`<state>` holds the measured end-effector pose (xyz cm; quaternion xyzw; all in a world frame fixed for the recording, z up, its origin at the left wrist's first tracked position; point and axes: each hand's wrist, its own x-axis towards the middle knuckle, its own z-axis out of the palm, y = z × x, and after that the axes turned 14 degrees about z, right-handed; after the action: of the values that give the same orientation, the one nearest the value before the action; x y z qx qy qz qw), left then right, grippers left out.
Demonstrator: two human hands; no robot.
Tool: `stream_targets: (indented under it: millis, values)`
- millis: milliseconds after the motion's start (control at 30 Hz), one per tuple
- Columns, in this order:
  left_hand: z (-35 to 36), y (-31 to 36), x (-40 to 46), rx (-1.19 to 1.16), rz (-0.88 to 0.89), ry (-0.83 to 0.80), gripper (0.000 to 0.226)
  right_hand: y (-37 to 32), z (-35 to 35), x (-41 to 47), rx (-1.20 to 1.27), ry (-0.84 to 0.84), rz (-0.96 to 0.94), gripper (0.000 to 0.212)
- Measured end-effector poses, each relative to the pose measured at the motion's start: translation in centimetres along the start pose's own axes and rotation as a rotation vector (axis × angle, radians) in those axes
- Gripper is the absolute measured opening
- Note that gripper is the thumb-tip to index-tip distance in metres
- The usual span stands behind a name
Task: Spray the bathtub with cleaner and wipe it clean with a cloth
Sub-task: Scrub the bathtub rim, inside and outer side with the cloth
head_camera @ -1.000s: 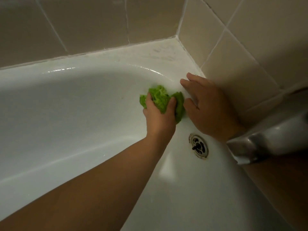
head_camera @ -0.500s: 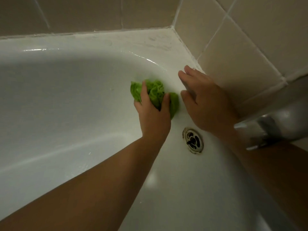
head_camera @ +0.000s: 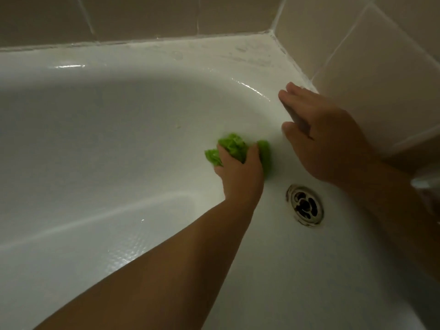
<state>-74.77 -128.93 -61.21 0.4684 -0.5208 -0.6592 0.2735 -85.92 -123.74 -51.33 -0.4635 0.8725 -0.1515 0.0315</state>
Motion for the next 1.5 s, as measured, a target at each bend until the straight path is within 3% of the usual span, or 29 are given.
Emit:
stream_targets:
  millis: [100, 200, 367, 533, 633, 767, 833, 967, 1067, 1167, 1233, 1300, 1367, 1433, 1500]
  values:
    - [-1.6, 0.4, -0.5, 0.071, 0.209, -0.123, 0.095, -0.1, 0.0, 0.3, -0.022, -0.016, -0.009, 0.061]
    - [-2.9, 1.4, 0.5, 0.137, 0.385, 0.054, 0.084, 0.0, 0.2, 0.8, -0.038, -0.007, -0.023, 0.062]
    - [-4.6, 1.8, 3.7, -0.113, 0.173, 0.494, 0.070, -0.1, 0.2, 1.2, -0.037, -0.014, -0.027, 0.062]
    - [-7.0, 0.6, 7.1, -0.121, 0.058, 0.638, 0.072, -0.3, 0.1, 1.2, -0.037, -0.026, -0.009, 0.062]
    - [-6.1, 1.1, 8.6, -0.165, 0.044, 0.530, 0.072, -0.3, 0.3, 1.5, -0.028, -0.023, -0.004, 0.062]
    - [-4.2, -0.1, 5.8, -0.035, 0.003, 0.129, 0.078, -0.6, 0.3, 1.8, -0.028, -0.009, -0.015, 0.061]
    - [-4.8, -0.2, 5.7, -0.049, 0.050, 0.184, 0.074, -0.6, 0.4, 1.8, -0.035, -0.003, -0.024, 0.060]
    - [-5.3, 2.9, 7.0, -0.091, 0.123, 0.476, 0.081, -0.9, 0.4, 1.9, -0.041, 0.012, -0.027, 0.059]
    - [-3.9, 2.9, 5.2, -0.024, 0.089, 0.281, 0.080, -1.0, 0.5, 1.9, -0.037, 0.015, -0.021, 0.060]
    - [-3.8, 1.2, 3.6, 0.016, 0.027, 0.063, 0.063, -1.0, 0.5, 1.9, -0.032, 0.022, -0.016, 0.061]
    - [-4.4, 1.7, 4.2, -0.001, 0.089, 0.184, 0.058, -1.0, 0.5, 1.9, -0.029, 0.032, -0.021, 0.060]
    - [-4.9, 3.3, 5.8, -0.043, 0.116, 0.421, 0.072, -0.9, 0.7, 2.0, -0.026, 0.035, -0.030, 0.059]
    - [-4.4, 4.3, 6.6, -0.121, 0.106, 0.477, 0.077, -0.8, 0.8, 2.2, -0.028, 0.034, -0.037, 0.059]
    - [-2.9, 3.9, 4.2, 0.007, 0.158, 0.290, 0.083, -0.6, 0.9, 2.4, -0.030, 0.040, -0.049, 0.060]
    - [-1.6, 1.5, 1.5, 0.139, 0.211, 0.002, 0.090, -0.5, 1.1, 2.6, -0.016, 0.053, -0.063, 0.060]
